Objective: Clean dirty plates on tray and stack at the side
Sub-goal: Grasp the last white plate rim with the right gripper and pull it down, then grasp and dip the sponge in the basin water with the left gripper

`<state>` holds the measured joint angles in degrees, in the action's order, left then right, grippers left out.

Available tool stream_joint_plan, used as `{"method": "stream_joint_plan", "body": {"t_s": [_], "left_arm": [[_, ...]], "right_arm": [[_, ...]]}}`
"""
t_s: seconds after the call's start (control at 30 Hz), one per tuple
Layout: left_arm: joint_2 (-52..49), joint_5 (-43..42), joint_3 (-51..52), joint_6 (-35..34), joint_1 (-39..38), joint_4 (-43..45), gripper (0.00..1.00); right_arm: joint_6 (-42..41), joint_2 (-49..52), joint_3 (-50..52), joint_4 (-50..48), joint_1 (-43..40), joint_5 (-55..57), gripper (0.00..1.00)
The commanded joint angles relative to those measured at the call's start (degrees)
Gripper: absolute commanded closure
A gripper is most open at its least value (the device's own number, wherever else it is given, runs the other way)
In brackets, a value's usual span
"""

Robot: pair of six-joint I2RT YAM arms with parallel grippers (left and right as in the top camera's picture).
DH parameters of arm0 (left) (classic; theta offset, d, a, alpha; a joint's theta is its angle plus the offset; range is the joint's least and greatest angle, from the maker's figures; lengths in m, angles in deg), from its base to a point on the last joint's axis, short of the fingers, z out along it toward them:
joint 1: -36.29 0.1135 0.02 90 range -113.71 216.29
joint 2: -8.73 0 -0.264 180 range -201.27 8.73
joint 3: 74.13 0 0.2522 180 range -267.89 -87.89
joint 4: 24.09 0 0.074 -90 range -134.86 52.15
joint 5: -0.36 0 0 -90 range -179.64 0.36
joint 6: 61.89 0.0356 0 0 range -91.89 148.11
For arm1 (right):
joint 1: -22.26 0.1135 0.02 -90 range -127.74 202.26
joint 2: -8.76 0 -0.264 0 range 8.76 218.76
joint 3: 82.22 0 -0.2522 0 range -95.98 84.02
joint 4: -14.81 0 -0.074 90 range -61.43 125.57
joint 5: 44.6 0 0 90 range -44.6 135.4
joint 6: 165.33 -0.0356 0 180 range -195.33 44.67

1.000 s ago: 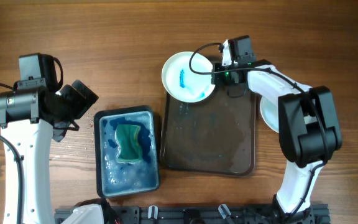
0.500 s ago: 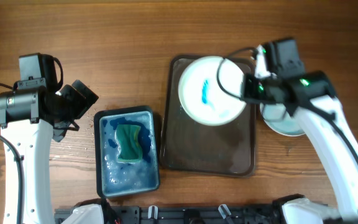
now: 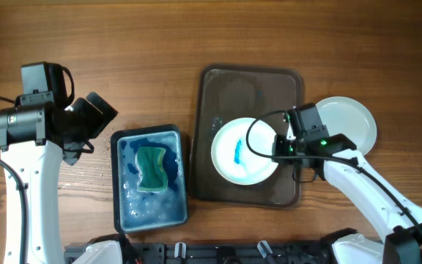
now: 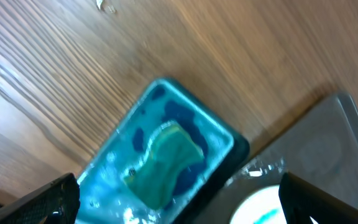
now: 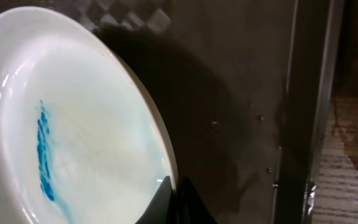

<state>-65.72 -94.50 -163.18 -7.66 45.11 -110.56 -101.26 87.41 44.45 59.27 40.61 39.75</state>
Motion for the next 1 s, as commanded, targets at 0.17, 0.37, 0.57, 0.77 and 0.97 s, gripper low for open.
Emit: {"method": "stream_joint_plan", "body": {"t_s": [0.17,0.37,0.57,0.77,0.97], "left_arm": [[-0.02,-5.95,0.13,8.57,-6.6,-3.48,0.22],[-0.2,1.68,10.25,6.1,-17.44,0.37,0.36],[-2.01,5.2,26.01,0.66,-22.86,15.96,0.34],[-5.77,6.25,34.42,0.52,-22.84,28.28,0.59],[-10.99,8.96,35.98,-3.32,-22.86,31.45,0.96]], "right_arm": [[5.4,-2.43,-3.28,2.86,0.17,1.49,0.69],[4.76,-6.69,-4.09,5.03,0.17,-3.72,0.69],[4.74,-7.72,-4.09,5.6,0.17,-6.12,0.68],[4.76,-7.72,-4.02,7.13,0.17,-6.29,0.68],[4.15,-7.72,-4.02,7.54,0.17,-6.51,0.69]]}}
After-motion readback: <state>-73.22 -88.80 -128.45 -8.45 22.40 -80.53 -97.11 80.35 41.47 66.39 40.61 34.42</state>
